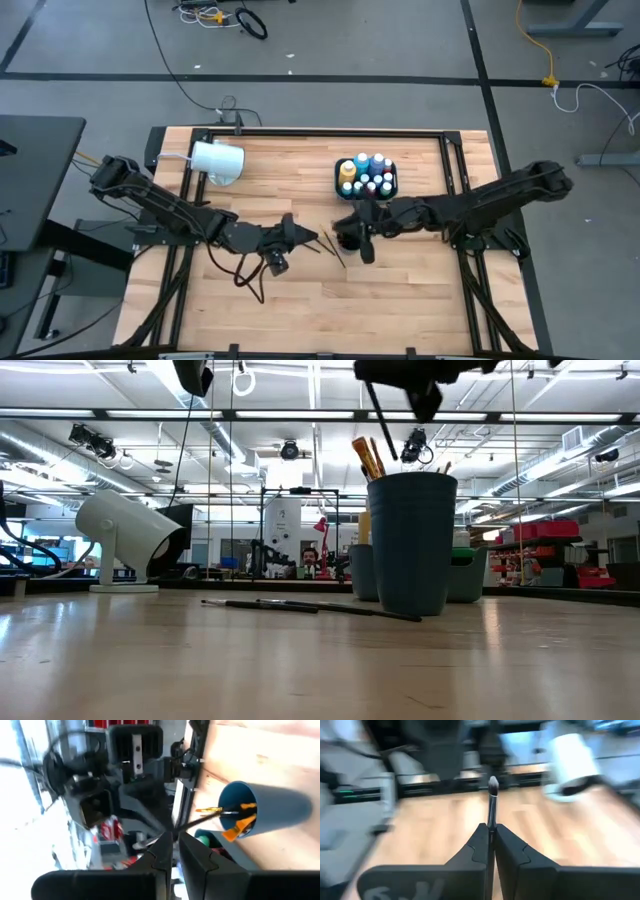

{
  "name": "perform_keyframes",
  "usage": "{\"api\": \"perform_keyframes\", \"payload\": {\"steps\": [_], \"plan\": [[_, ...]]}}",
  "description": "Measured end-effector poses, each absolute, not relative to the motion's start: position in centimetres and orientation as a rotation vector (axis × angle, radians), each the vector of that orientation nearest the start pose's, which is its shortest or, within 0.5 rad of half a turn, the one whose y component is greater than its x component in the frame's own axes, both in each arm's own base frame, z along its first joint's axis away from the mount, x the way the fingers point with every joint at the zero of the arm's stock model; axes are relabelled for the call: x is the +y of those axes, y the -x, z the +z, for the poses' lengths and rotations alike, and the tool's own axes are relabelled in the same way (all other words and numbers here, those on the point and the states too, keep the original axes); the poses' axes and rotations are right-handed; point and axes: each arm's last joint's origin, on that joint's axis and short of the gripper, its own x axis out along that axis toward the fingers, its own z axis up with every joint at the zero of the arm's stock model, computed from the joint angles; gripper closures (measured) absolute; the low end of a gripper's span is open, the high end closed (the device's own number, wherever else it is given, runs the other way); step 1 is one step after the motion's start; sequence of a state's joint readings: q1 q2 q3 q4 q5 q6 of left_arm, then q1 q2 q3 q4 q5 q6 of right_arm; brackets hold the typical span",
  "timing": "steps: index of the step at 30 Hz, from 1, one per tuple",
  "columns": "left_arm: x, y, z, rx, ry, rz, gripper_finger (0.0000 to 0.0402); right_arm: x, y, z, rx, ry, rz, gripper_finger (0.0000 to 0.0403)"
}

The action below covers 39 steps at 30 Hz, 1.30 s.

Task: Pick & Place Paint Supplies
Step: Put the left silver paint brush into the cup

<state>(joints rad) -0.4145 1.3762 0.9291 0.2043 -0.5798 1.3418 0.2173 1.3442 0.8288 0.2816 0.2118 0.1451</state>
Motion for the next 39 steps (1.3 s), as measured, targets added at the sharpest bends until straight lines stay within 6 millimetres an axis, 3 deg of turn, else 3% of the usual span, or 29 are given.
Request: {"api": "perform_keyframes", "payload": {"steps": [4,7,20,25,39], "plan": [[-10.5,-28.6,28.8,0.318,-1.271,0.058,0.0361,6.0,-27.3,28.6,0.206,-0.022,-0.143,0.0389],[-10.2,-28.7,28.7,0.331,-1.163,0.082,0.0361,6.2,-27.0,28.4,0.211,0.001,-0.21,0.039],[-10.2,-28.6,28.6,0.326,-1.008,0.094,0.0361,6.6,-27.0,20.6,0.202,-0.078,-0.194,0.0387],[-10.2,-28.6,28.3,0.347,-0.95,0.089,0.0361,6.6,-26.9,19.0,0.261,-0.075,-0.152,0.0383],[-9.6,-28.5,27.6,0.4,-0.779,0.103,0.0361,6.6,-26.9,19.1,0.246,-0.077,-0.141,0.0319]]}}
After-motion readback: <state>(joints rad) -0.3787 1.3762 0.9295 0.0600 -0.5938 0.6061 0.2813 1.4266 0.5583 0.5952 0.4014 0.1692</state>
